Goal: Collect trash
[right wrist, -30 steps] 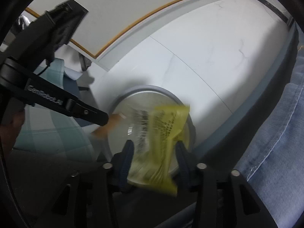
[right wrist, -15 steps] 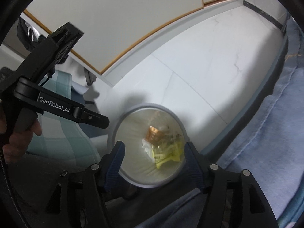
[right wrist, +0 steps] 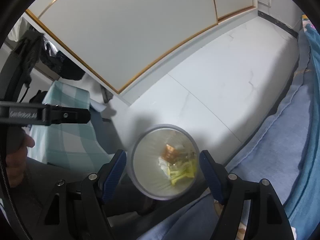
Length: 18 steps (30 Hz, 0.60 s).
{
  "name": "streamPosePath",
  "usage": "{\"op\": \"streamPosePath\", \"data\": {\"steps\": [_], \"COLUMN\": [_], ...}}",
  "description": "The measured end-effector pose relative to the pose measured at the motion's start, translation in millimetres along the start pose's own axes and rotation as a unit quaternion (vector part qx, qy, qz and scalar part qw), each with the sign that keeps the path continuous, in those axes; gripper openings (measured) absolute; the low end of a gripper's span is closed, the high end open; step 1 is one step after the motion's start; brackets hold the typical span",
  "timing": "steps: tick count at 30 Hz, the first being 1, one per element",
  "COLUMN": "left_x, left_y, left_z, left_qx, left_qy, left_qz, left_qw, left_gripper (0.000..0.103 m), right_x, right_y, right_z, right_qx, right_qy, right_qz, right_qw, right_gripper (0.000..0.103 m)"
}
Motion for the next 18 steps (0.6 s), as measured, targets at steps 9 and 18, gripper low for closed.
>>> {"op": "streamPosePath", "data": {"steps": [9,18], "left_x": [7.0,10.6], "left_y": [30.5,41.7], "left_z": [21.3,34.6], "left_qx": [0.071,0.102], "left_qy": [-0.008,-0.008], "left_qz": [-0.023,-0.033], "left_qw": [0.9972,0.9942], "left_gripper": [0.080,0.080], "right_x": [-3.2,-2.2], "right_y": [31.8,44.4], "right_z": [3.6,10.6], "right_qx": [0.021,0.026], "right_qy": [0.014,0.013], "right_qz": [-0.008,-0.003], "right_qw": [1.000,1.000], "right_gripper": [0.078,0.079]}}
Point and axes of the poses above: each gripper's, at about its wrist camera, not at the fingertips, and y roughly against the way its jaws point, x to its right, z to its underside, the point moved 1 cm from there along -y, roughly the way its jaws point, and after that the axes turned 4 degrees about -z, right-handed, at the moved point
